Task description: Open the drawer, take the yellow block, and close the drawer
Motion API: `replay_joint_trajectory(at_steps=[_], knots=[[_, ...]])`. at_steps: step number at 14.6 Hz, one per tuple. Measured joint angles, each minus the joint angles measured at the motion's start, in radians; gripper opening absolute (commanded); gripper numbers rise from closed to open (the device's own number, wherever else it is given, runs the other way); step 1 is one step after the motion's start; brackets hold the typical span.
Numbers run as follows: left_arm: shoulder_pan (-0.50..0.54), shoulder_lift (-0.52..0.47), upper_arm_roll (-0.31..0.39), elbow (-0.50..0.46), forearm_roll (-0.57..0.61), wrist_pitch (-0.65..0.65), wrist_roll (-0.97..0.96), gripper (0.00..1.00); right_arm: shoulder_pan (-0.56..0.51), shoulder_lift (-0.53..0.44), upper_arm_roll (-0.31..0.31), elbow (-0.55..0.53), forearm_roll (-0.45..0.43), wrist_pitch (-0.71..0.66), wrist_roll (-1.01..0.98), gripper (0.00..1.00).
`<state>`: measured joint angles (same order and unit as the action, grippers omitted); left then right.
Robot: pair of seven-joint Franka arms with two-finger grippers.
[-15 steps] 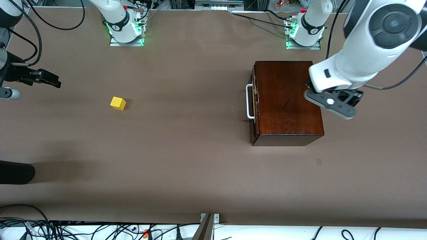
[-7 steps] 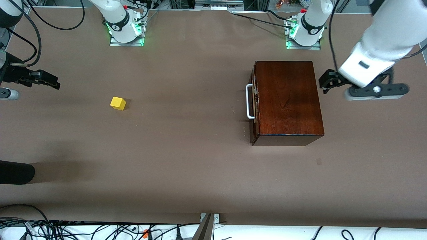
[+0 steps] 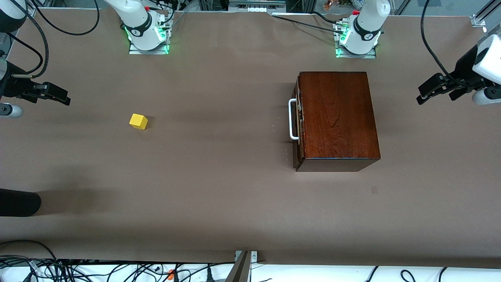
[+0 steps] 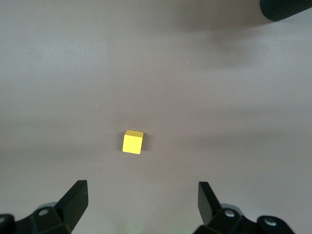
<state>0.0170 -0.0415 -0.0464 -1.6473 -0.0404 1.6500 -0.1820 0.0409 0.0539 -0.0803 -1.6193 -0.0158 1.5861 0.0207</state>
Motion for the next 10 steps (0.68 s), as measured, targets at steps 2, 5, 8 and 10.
replay_joint_trajectory(at_steps=[2, 5, 8, 10], knots=[[0.02, 0.006, 0.01, -0.01, 0.0, -0.007, 0.024, 1.0, 0.0, 0.0, 0.0, 0.0, 0.0, 0.001, 0.0, 1.0], [0.034, 0.02, 0.013, -0.011, 0.0, -0.021, 0.035, 1.0, 0.0, 0.0, 0.0, 0.0, 0.0, 0.002, 0.0, 1.0], [0.034, 0.026, 0.013, -0.011, 0.0, -0.027, 0.036, 1.0, 0.0, 0.0, 0.0, 0.0, 0.0, 0.002, 0.0, 1.0], [0.031, 0.027, 0.013, -0.01, 0.0, -0.036, 0.039, 1.0, 0.0, 0.0, 0.0, 0.0, 0.0, 0.002, 0.0, 1.0]])
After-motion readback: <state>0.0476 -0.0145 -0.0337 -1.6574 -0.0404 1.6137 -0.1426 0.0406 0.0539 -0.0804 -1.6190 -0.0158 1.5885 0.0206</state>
